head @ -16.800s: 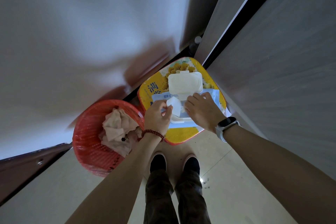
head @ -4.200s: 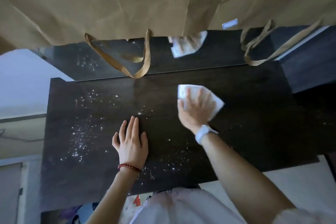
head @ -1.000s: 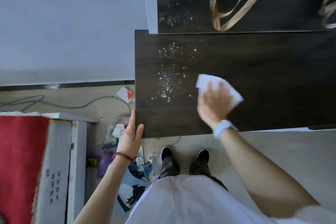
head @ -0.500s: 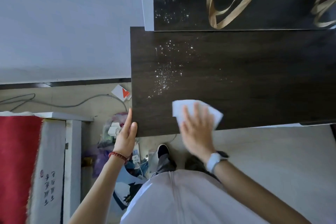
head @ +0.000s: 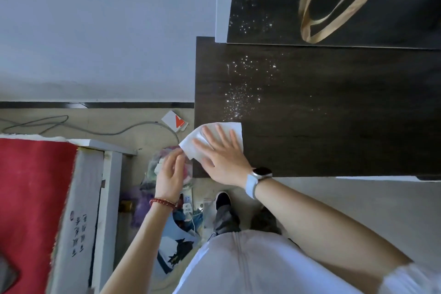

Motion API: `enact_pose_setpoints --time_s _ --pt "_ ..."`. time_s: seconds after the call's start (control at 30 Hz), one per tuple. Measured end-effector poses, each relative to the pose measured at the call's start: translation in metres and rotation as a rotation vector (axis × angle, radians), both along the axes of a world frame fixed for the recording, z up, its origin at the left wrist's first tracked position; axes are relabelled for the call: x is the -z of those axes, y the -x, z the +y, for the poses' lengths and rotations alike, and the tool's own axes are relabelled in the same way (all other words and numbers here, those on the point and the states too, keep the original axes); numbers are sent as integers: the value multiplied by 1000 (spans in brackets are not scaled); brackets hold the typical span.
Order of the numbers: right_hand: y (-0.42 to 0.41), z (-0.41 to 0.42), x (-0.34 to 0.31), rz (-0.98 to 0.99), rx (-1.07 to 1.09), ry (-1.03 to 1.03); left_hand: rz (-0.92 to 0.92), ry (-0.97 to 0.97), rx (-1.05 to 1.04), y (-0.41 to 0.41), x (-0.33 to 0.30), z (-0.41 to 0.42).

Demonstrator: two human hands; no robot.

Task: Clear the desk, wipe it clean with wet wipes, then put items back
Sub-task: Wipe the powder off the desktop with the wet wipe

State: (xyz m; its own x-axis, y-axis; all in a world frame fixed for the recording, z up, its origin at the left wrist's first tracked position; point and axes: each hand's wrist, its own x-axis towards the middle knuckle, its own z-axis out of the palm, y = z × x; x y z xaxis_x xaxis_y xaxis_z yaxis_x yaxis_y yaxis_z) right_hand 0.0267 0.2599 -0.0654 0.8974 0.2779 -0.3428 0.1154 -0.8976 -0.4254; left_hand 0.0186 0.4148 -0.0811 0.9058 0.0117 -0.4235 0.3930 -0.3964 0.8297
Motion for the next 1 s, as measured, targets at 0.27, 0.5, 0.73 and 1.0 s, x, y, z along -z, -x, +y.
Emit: enact_pose_setpoints --time_s 0.27,0.5,0.73,1.0 --pt "23 -40 -12 -187 700 -606 -478 -661 537 -4 -12 -57" --pt "58 -94 12 -290 631 62 -440 -766 910 16 7 -60" --pt "69 -113 21 -150 526 323 -282 -833 724 -54 1 -85" --pt "72 -144 17 -240 489 174 -550 -770 1036 -40 6 -107"
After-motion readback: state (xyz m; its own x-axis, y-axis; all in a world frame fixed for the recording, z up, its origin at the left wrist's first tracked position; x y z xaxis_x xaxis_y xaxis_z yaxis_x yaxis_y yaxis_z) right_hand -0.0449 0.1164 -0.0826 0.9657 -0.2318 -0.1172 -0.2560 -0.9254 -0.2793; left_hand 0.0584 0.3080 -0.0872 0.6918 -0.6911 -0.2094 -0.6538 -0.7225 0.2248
